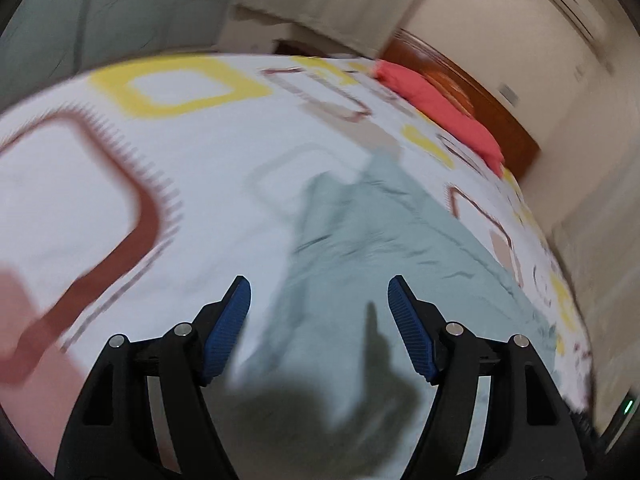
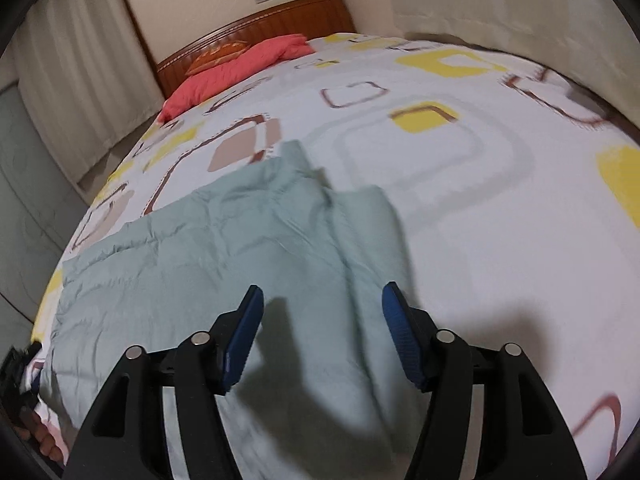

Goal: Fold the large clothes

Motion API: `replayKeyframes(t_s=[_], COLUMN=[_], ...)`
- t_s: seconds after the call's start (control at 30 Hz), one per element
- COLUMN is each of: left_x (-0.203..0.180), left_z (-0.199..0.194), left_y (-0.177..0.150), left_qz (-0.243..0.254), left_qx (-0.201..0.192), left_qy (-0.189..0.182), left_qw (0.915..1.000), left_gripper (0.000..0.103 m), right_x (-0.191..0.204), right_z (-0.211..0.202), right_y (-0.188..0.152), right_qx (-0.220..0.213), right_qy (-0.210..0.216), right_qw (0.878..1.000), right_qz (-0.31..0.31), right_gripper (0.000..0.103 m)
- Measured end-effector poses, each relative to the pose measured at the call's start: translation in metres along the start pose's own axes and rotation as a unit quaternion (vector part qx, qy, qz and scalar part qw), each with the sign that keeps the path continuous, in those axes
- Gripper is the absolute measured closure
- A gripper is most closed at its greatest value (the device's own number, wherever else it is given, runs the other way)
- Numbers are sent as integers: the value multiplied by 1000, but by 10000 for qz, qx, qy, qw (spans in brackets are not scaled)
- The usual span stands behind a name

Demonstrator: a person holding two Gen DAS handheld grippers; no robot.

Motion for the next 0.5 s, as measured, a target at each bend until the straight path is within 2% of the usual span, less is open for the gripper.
replayKeyframes(t_s=[0.13, 0.23, 0.3, 0.4, 0.43, 0.47, 0.5], left_x=[33, 46, 41, 34, 31, 28, 25], left_z=[-16, -20, -21, -10, -5, -2, 1], left_y=[-20, -37, -38, -37, -36, -35, -34], left_qz=[-718, -1264, -1147, -1337, -1359, -1348, -1330], left_qx=[229, 431, 412, 526, 520, 494, 435], left_qy=[-94, -694, -780, -984, -992, -966, -905], left_qw=[9971, 9886, 9895, 9847, 9844, 9849, 9860], left_gripper=[26, 22, 18, 18, 18, 19, 27], right_x=[-21, -32, -38, -35, -31, -29, -28], right_z=[-15, -19, -19, -16, -13, -9, -2], right_y=[-22, -37, -46, -46, -43, -42, -41], right_qx=[196, 333, 378, 277, 245, 245, 287], right_qy=[208, 343, 468, 628, 820, 940, 999], right_qw=[9985, 9950, 9911, 9879, 9858, 9839, 9815], right_qz=[470, 881, 1187, 1392, 1445, 1501, 1607], right_gripper=[36, 35, 33, 30, 30, 30, 31])
Point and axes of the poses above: each gripper's, at about its wrist camera, not at the fingertips, and z roughly the way its jaws point, x to its left, y to its top, the point moved 2 cm from there along z, roughly the way its jaws point, and after that the axes turned 4 degrees about -x, right-handed, at the moved point
